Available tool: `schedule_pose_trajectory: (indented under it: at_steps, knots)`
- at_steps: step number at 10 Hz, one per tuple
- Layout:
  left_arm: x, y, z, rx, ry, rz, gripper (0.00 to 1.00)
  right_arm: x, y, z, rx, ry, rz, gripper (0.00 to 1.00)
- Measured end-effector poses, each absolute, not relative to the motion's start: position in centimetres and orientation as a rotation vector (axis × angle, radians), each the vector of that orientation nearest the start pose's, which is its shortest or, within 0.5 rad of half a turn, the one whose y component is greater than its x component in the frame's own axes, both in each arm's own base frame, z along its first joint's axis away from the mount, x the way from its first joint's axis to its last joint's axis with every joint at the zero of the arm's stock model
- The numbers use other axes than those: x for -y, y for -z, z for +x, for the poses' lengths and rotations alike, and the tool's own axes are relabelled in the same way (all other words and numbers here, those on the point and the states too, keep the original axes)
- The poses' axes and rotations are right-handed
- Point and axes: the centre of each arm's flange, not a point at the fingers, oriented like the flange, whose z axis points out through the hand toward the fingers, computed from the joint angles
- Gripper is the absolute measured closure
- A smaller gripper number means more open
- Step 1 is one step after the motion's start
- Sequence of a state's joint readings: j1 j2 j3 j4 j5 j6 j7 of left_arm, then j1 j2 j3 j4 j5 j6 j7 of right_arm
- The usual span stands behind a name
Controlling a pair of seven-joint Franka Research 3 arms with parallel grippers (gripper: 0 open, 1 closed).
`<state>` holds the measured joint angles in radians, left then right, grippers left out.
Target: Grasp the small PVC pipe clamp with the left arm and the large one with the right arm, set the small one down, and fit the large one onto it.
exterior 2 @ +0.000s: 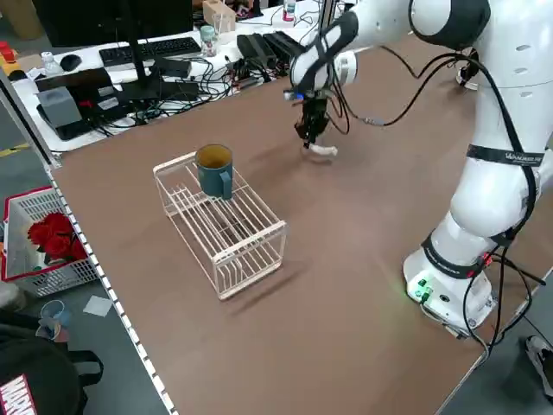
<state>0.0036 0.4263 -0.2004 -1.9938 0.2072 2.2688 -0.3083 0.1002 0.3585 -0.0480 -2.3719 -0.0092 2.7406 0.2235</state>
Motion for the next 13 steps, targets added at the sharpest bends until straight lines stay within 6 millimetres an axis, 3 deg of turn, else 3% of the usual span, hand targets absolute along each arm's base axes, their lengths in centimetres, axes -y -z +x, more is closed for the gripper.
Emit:
schedule_pose_trajectory:
  at_steps: [1, 3, 6, 7, 9, 11, 13]
  knots:
    - [13.6, -27.2, 59.5, -0.011, -0.169, -3.04, 0.79, -2.6, -17.5, 50.6, -0.252, 0.021, -3.15, 0.91]
    - [20.9, -32.2, 59.8, 0.02, -0.116, -3.088, 0.79, -2.6, -17.6, 50.8, -0.252, 0.027, -3.15, 0.91]
    - [34.7, -35.3, 56.6, 0.039, -0.05, -3.181, 0.79, -3.0, -19.7, 52.8, -0.242, -0.043, -3.155, 0.91]
    - [40.0, -34.8, 55.1, -0.025, -0.056, -3.205, 0.79, -3.2, -21.9, 54.2, -0.242, -0.08, -3.158, 0.91]
    - [48.2, -30.3, 52.2, -0.057, -0.093, -3.192, 0.79, -3.4, -28.1, 57.2, -0.244, -0.115, -3.159, 0.91]
    - [52.8, -25.6, 50.9, -0.077, -0.05, -3.141, 0.79, -4.0, -35.3, 59.8, -0.236, -0.151, -3.16, 0.91]
    - [54.9, -22.2, 49.6, -0.105, -0.017, -3.119, 0.79, -6.4, -42.4, 61.8, -0.183, -0.122, -3.154, 0.91]
